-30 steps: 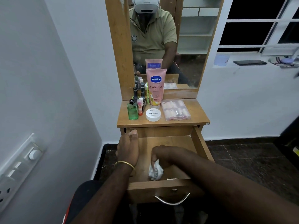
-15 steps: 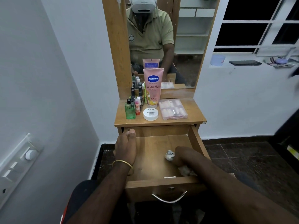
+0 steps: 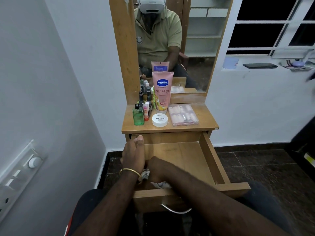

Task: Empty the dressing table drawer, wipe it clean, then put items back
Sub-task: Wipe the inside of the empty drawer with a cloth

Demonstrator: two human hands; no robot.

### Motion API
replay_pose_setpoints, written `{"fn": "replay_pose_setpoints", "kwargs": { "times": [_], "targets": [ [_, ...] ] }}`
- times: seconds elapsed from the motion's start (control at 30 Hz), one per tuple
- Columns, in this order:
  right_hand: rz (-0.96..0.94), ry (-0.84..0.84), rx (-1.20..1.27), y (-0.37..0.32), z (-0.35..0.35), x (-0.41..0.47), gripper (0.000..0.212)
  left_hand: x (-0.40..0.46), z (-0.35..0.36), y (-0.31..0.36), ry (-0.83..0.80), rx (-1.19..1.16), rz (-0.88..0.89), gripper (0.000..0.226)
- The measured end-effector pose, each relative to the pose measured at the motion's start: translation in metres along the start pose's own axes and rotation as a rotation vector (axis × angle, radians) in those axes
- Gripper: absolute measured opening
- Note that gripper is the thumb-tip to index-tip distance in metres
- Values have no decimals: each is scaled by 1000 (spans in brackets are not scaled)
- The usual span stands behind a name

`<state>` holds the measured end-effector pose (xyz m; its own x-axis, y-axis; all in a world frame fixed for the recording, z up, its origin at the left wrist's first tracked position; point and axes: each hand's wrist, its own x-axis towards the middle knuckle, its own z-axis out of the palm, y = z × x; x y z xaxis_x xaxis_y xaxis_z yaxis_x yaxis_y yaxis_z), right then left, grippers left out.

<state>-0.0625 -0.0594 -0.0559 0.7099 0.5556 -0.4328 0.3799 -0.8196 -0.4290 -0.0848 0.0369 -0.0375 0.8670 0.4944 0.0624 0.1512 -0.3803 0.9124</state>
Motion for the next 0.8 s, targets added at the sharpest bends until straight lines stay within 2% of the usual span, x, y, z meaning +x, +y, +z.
{"fn": "replay_pose_setpoints", "kwargs": {
  "times": [0.1,0.2,0.37,0.47,0.53,0.63,0.7,0.8],
  "targets": [
    [-69,-126,-91,14,-9,-10,29,2,0,-1,5,15,12,63],
    [17,-199,-121,39,-17,-18,27,-1,-2,4,1,23,17,56],
    [126,-220,-303,79,-37,-39,37,1,0,0,2,18,19,62],
    [289,-222,-391,96,-44,-37,35,1,1,-1,-6,33,16,61],
    [349,-151,-440,102,-50,-38,35,2,1,0,-4,30,-2,63],
    [191,90,-546,113,-57,-39,37,3,0,0,-4,22,-5,68],
    [139,212,-528,118,-56,-37,34,2,0,1,-7,-2,-5,67],
    [123,302,-457,123,-51,-31,38,2,0,0,-12,-15,1,59]
  ]
}}
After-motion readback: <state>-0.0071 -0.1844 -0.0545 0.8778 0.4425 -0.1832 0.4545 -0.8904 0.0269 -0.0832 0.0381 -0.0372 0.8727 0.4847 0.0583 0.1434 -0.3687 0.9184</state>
